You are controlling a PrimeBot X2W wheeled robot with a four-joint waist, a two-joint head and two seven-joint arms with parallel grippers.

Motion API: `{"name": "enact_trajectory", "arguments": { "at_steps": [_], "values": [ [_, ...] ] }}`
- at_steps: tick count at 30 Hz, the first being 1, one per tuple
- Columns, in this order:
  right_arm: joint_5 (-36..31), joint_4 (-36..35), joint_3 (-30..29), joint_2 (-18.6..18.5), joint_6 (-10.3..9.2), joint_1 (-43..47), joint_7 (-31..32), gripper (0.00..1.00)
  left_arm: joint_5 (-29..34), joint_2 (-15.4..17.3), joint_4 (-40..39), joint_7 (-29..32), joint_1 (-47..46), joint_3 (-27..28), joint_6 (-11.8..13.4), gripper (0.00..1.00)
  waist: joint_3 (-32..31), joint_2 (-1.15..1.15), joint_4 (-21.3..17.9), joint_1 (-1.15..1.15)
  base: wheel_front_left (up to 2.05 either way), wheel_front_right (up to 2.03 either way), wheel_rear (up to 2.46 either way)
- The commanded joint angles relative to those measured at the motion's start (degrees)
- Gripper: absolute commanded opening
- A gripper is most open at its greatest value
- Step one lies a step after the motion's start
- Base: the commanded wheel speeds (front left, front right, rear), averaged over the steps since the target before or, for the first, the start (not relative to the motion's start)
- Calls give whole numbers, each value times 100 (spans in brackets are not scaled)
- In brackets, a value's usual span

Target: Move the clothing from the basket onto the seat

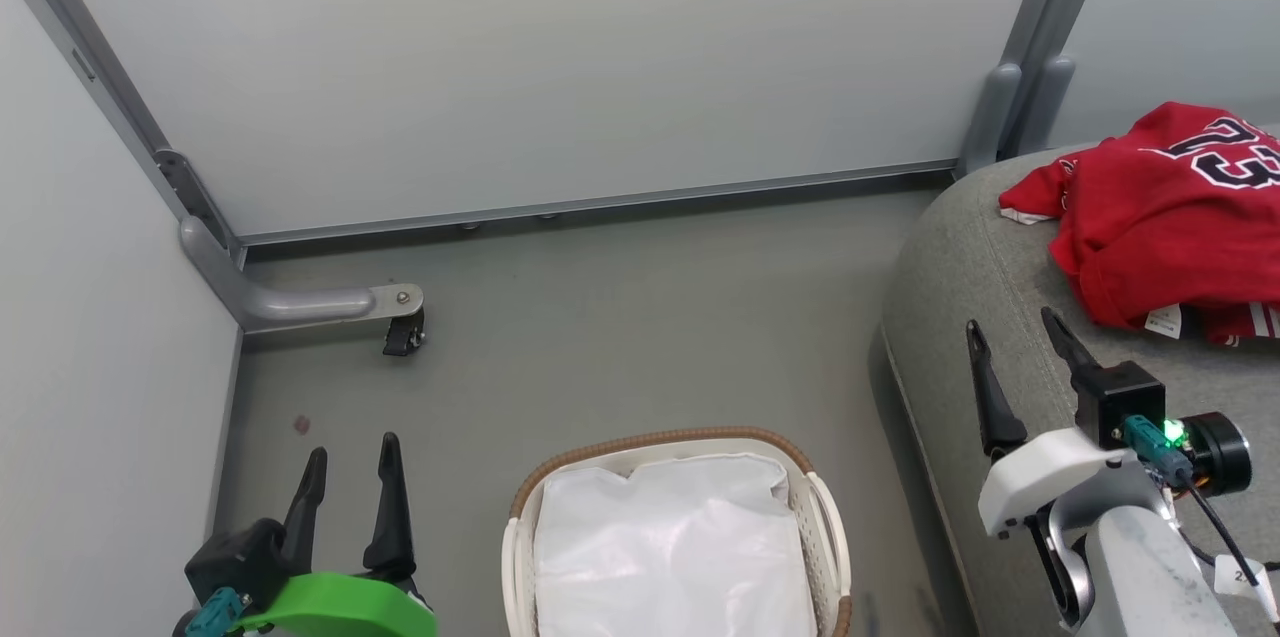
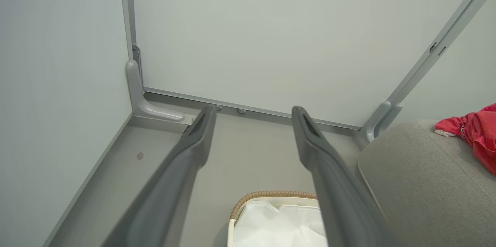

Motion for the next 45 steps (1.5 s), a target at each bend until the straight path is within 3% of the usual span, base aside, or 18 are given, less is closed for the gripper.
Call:
{"name": "enact_trajectory", "arguments": {
  "at_steps": [1, 15, 16, 20, 45],
  "values": [
    [151, -28, 92, -8, -8, 139, -11, 100, -30, 7, -18, 0, 98, 24, 14, 100, -26, 0, 29, 0, 0, 0, 0],
    [639, -83, 550, -11, -8, 415, -11, 100, -58, 8, 76, 0, 148, 43, -11, 100, -86, 0, -7, 0, 0, 0, 0],
    [597, -49, 547, 15, 0, 342, 0, 0, -29, -2, 83, 1, 60, 43, -1, 0, -85, 0, -6, 0, 0, 0, 0],
    [602, 150, 543, 56, 0, 480, 9, 0, -35, -21, 277, 5, 69, 42, -1, 0, -86, 0, -6, 0, 0, 0, 0],
    [3382, -236, 308, 34, -2, 586, 678, 0, -2186, -12, 42, 676, -142, 386, -33, 0, -73, 0, -64, 0, 0, 0, 0]
  ]
}}
